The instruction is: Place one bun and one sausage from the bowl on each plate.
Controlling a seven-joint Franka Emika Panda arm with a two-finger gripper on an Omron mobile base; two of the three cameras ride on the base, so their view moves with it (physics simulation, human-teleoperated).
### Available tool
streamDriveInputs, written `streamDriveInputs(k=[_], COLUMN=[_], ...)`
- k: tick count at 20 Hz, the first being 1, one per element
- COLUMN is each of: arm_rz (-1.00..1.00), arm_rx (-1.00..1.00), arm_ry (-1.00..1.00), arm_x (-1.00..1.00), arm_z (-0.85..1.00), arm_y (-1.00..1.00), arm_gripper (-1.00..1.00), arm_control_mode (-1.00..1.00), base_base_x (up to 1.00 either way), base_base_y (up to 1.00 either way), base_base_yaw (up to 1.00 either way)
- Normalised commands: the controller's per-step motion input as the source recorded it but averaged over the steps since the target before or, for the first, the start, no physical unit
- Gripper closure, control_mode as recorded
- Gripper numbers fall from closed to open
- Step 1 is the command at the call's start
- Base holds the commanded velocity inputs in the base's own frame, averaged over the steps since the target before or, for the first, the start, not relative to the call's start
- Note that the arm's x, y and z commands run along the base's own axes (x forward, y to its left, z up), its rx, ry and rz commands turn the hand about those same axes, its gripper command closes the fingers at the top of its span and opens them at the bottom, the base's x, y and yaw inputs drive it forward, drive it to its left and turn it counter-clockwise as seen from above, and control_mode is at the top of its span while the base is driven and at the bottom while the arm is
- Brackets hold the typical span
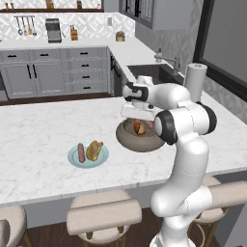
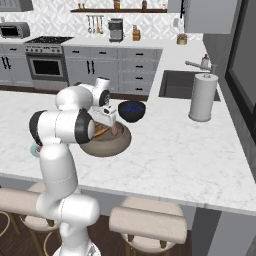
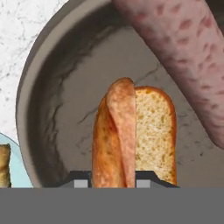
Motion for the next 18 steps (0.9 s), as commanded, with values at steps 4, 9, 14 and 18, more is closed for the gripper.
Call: streamDriveInputs(k=[4, 9, 14, 18], arm_rz=[0.01, 0.04, 0.06, 0.07], arm_rx=[0.03, 0.10, 0.04, 0.00], arm_ry=[-0.04, -0.02, -0.06, -0.15], arm_x=[-0.77, -1.00, -1.00, -1.00], arm_z=[0.52, 1.00, 0.80, 0.48], arm_y=[0.00, 0.00, 0.00, 0.04], arm_gripper=[1.00, 1.00, 1.00, 1.00], arm_control_mode=[-1.00, -1.00, -1.00, -1.00], base_base_x=[0.00, 0.00, 0.00, 0.00], base_base_y=[0.00, 0.00, 0.00, 0.00], base_base_yaw=[0.00, 0.00, 0.00, 0.00])
